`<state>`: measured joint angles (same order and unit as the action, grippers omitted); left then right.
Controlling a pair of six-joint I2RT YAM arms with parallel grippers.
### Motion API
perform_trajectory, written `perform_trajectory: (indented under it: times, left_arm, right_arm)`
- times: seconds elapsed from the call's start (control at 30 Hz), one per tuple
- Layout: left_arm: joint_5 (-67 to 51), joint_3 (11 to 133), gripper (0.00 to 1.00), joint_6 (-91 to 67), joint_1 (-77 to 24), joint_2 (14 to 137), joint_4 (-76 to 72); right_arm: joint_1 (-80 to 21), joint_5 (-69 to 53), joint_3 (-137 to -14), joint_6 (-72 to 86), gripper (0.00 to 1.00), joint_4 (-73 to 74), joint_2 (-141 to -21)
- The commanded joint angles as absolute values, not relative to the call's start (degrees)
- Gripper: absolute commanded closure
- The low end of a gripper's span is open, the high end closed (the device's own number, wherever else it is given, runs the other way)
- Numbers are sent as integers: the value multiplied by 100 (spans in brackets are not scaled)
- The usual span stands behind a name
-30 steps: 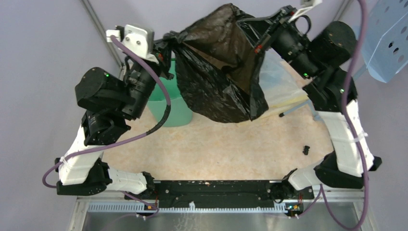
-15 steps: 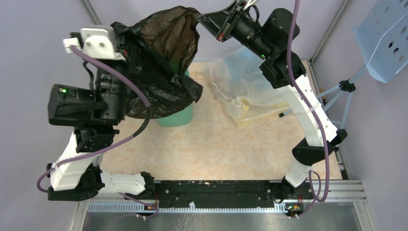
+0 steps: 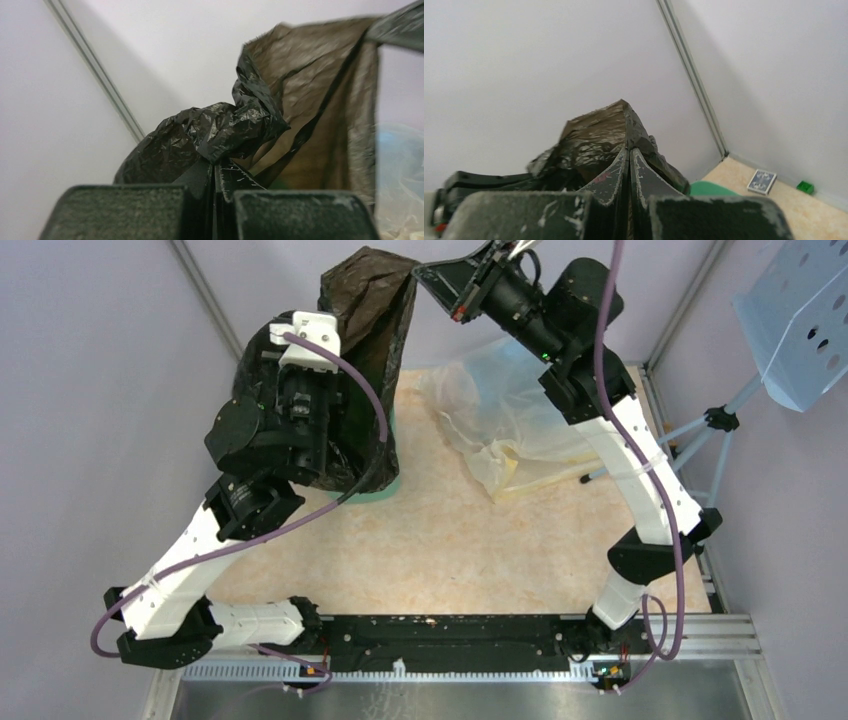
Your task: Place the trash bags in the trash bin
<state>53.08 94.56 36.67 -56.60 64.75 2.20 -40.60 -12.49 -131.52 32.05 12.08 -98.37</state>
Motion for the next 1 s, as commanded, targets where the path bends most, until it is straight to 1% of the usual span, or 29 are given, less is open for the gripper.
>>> perform_trajectory:
  times: [0.0, 0.13, 0.37, 0.53, 0.77, 0.97]
  left_arm:
    - [4908, 9919, 100, 3188, -5223, 6659, 508]
    - [4705, 10464, 100, 3097, -4930, 6933, 785]
    - [4291, 11053, 100, 3040, -4195, 7433, 993]
    - [3833, 11323, 100, 2479, -3598, 7580, 1485]
    - [3151, 11208, 100, 1665, -2817, 7605, 2135]
    - [3137, 11838, 100, 1294, -2330, 7805, 2605]
  right_arm:
    - [-4008, -1073, -13762, 2912, 100, 1053, -9773]
    - [-4008, -965, -13763, 2763, 100, 1054, -9758]
    - [-3999, -840, -13883, 2558, 100, 1013, -9949]
    - [-3997, -939, -13964, 2563, 100, 914, -10116]
    - [-4001, -1058, -13858, 2668, 100, 812, -10187]
    - [-3999, -1225, -13931, 2772, 100, 866, -10332]
